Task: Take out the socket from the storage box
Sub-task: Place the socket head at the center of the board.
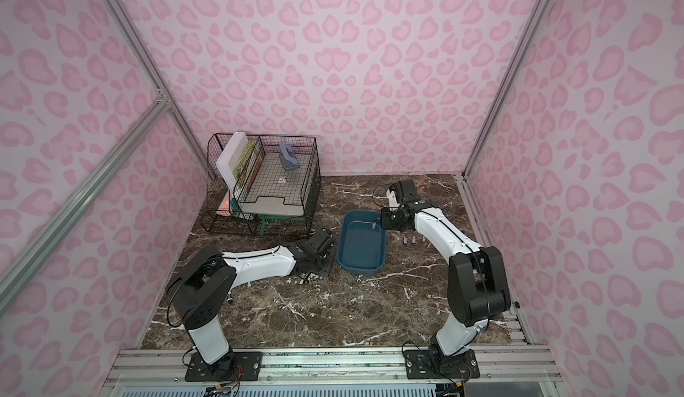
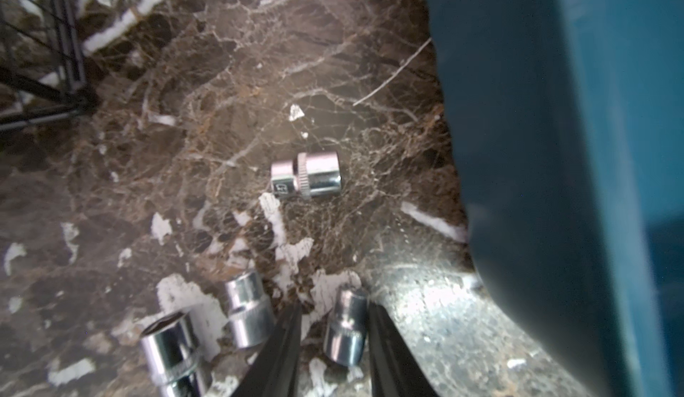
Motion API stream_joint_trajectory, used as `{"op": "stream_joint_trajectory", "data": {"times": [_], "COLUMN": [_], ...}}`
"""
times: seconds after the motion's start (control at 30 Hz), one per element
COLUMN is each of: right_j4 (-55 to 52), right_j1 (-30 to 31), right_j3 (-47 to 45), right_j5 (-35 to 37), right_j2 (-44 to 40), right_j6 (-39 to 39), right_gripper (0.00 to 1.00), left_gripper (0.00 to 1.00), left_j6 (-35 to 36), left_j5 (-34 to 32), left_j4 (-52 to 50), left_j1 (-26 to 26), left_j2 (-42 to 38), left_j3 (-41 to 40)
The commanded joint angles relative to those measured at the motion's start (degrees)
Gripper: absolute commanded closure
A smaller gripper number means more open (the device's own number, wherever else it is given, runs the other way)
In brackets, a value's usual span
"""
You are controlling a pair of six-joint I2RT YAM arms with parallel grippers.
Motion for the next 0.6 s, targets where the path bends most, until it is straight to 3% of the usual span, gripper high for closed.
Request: {"op": "stream_joint_trajectory", "data": {"times": [0.0,0.27,0.57], "right_j4": [0.56,1.18,-0.51], "right_j1": [0.47,3.65,7.66], "right_j3": [0.98,3.22,10.11], "right_j5": [-0.08,-0.54,4.22], "right_j2": [-0.26,-0.33,6.86], "right_j6": [0.9,6.96,12.37], "right_gripper": [0.66,0.65,0.65], "left_gripper": [0.63,0.62,0.62], "left_j6": [-0.3,-0.39,-0.35], "left_j5": [-0.29,-0.68,-3.04], "left_j4": [0.39,-1.95,-7.3], "left_j1": [0.12,0.12,0.35], "left_j2": [-1.04,-6.6,-17.48], "left_j3": [-0.07,-0.92,-2.17]}}
